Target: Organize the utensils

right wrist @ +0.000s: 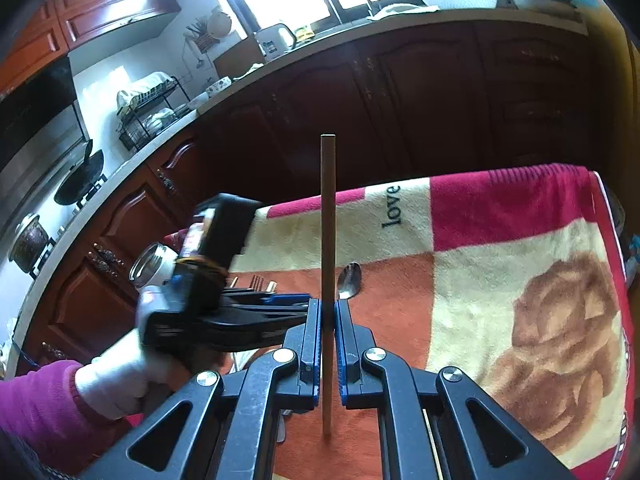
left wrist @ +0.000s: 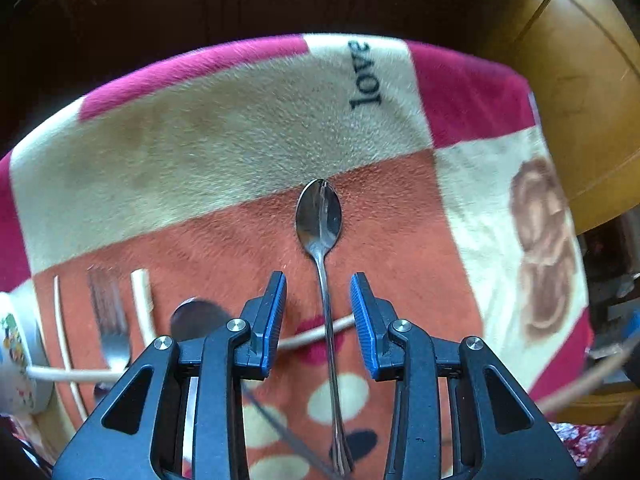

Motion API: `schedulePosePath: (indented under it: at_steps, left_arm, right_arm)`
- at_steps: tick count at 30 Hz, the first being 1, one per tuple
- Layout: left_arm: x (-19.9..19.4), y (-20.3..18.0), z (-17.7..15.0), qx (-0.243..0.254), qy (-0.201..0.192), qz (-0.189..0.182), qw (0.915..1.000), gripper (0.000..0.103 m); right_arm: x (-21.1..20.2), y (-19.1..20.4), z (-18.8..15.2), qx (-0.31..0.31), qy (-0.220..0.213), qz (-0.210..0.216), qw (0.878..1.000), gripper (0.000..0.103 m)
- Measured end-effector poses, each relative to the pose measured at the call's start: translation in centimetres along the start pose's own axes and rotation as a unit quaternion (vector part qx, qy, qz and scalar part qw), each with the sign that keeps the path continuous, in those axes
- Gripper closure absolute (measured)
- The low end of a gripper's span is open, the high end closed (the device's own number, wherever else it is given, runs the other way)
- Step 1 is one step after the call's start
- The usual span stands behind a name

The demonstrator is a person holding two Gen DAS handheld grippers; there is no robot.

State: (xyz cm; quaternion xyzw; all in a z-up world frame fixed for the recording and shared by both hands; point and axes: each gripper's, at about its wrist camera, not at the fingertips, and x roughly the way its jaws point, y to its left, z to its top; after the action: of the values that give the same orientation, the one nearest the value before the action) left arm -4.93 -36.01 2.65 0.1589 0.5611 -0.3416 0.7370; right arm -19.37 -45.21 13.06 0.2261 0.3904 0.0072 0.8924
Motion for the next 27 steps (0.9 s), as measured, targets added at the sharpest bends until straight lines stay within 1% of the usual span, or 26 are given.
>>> schedulePosePath:
  at_steps: [1,2,4,5,6,8,11,12,14,16,19,21,25,27]
  left_arm:
    - [0.5,-0.1,0.2,0.002,0.004,0.002,1.0000,0.071]
    - [0.7,-0.6,0.3,0.011,-0.002,0.010,0.9999,0.071]
    - [0.9,-1.4,0.4,0.033,-0.001,0.023,0.9992,0.074]
    - [1.0,-1.8,0.4,0.046,-0.003,0.033,0.9984,0.089]
    - [1.0,-2.0,0.3,0.053,-0.004,0.036,0.9979,0.096]
    - [0.9,-1.6,0.1,0.050,-0.010,0.026,0.9983,0.099]
    - [0.1,-0.3,-0.2,0.027,-0.016,-0.006,0.9995,0.101]
    - [-0.3,0.1,-0.4,0.023,-0.021,-0.011,0.9995,0.101]
    - [-2.1,0.8,-0.8,0.011,-0.039,-0.027,0.9988,0.101]
    - [-4.0,1.2,-1.1,0.010,-0.057,-0.038,0.9976,0.101]
    - [-7.7,2.1,-1.7,0.005,-0.091,-0.053,0.9944,0.101]
    - [-9.4,2.4,-2.1,-0.001,-0.109,-0.062,0.9922,0.101]
    - [-13.7,3.1,-2.8,-0.016,-0.151,-0.079,0.9852,0.101]
    - [-15.3,3.3,-3.3,-0.020,-0.167,-0.082,0.9824,0.101]
  right_arm:
    - [0.0,-0.3,0.0,0.003,0.000,0.001,1.000,0.097]
    - [0.0,-0.5,-0.1,0.005,0.000,0.003,1.000,0.097]
    - [0.0,-0.9,0.0,0.009,0.000,0.006,1.000,0.097]
    - [0.0,-1.0,0.0,0.011,0.000,0.007,1.000,0.097]
    - [0.0,-1.1,0.0,0.012,-0.001,0.007,1.000,0.097]
    - [0.0,-1.4,0.1,0.016,-0.003,0.009,1.000,0.097]
    - [-0.3,-1.1,0.2,0.023,-0.011,0.010,1.000,0.097]
    - [-0.5,-1.2,0.2,0.023,-0.014,0.010,1.000,0.097]
    - [-0.8,-0.9,0.4,0.020,-0.019,0.010,1.000,0.097]
    - [-1.2,-0.5,0.7,0.015,-0.024,0.009,1.000,0.097]
    - [-1.7,0.3,1.1,0.005,-0.032,0.011,0.999,0.097]
    - [-2.1,1.2,1.4,-0.006,-0.039,0.012,0.999,0.097]
    - [-2.7,3.4,2.3,-0.030,-0.050,0.012,0.998,0.097]
    - [-3.0,4.5,2.8,-0.044,-0.055,0.012,0.997,0.097]
